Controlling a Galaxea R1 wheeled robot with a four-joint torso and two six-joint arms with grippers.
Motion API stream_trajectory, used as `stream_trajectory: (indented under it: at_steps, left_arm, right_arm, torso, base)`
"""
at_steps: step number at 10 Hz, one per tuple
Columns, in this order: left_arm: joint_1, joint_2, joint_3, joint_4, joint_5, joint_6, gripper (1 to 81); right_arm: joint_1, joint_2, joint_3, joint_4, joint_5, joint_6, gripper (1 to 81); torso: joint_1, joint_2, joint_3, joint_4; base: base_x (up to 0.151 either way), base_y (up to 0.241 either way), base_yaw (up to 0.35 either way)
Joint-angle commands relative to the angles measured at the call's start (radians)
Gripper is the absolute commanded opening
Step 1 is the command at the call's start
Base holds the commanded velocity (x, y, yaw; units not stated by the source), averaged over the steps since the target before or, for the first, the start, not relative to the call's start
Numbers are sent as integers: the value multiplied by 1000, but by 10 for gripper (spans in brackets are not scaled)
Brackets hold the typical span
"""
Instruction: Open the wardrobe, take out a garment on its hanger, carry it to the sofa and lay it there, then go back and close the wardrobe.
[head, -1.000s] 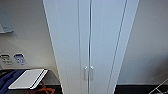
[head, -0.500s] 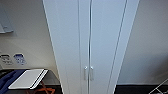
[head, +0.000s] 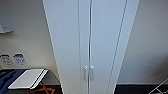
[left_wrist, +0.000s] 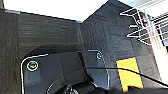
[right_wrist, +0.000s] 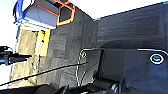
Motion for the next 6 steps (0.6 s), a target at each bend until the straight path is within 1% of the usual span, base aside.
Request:
stream_trajectory:
  at_steps: [1, 3, 6]
  left_arm:
    - [-185, -175, 195, 8, 35, -3, 811]
    - [-263, -235, 269, 5, 35, -6, 811]
    - [-409, -288, 316, -26, 52, -17, 811]
  right_arm:
    - [227, -136, 173, -8, -30, 5, 811]
    - [321, -150, 218, -3, -39, 10, 811]
    - [488, -170, 273, 2, -70, 38, 811]
  torso:
    - [0, 0, 0, 0]
    - [0, 0, 0, 0]
    - [0, 1, -1, 0]
  base:
    - [0, 0, 0]
    - [0, 0, 0]
    - [0, 0, 0]
